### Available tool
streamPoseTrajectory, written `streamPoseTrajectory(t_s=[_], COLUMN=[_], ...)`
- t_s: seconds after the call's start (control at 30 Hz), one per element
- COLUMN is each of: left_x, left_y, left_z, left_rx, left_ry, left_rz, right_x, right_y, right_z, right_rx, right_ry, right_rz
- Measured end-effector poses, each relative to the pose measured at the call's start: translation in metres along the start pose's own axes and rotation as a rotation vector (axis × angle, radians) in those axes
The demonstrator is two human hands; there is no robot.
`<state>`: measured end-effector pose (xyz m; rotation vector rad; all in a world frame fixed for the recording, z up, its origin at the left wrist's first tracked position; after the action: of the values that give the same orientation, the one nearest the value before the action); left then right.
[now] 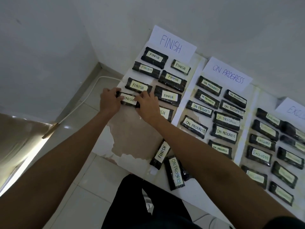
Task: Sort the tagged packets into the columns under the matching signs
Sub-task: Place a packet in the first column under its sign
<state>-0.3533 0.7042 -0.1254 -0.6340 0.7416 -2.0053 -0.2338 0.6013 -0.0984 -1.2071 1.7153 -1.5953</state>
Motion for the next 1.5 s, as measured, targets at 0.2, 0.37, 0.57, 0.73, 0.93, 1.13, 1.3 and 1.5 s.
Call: streamPoseTrajectory(t_s=[0.2, 0.37, 0.57, 0.73, 0.93, 1.13, 1.3, 1.5], left_x=[0.020, 0.064, 0.151, 0.194, 0.211, 0.204, 0.178, 0.144], left_y=[-0.007, 0.004, 0.044, 0.071, 0.076, 0.072, 0.053, 0.065], left_z=[0.024, 0.050, 0.065, 0.065, 0.058, 0.069, 0.085, 0.066], left_rx=[-0.162, -0.123, 0.000, 0.003, 0.038, 0.076, 0.111, -0.073], left_ry=[0.126, 0.342, 0.459, 0.451, 0.339, 0.168, 0.167, 0.308], left_rz=[0.000, -0.158, -0.385, -0.456, -0.437, -0.420, -0.264, -0.406], right_x=[0.014, 0.055, 0.130, 0.150, 0.142, 0.129, 0.111, 0.100], right_y=[-0.020, -0.030, -0.014, 0.006, -0.002, -0.010, -0.020, 0.000], right_z=[0.009, 0.035, 0.079, 0.097, 0.091, 0.088, 0.091, 0.079], right_rx=[-0.079, -0.177, 0.128, 0.338, 0.425, 0.203, -0.085, -0.096], right_ry=[-0.059, -0.190, -0.307, -0.395, -0.374, -0.228, -0.007, 0.151], right_rz=[-0.029, -0.185, -0.420, -0.330, -0.362, -0.405, -0.329, -0.297])
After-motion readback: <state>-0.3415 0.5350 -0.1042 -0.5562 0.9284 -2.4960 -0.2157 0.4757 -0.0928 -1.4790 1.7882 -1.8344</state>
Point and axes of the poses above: each hand's wrist, its own x-axis away from the middle knuckle, its own y-axis out of the palm, z = x × y, the point moved 6 cm from there along -x, towards the middle knuckle, and after that the axes turned 14 degrees about y, right-handed, at the moved point
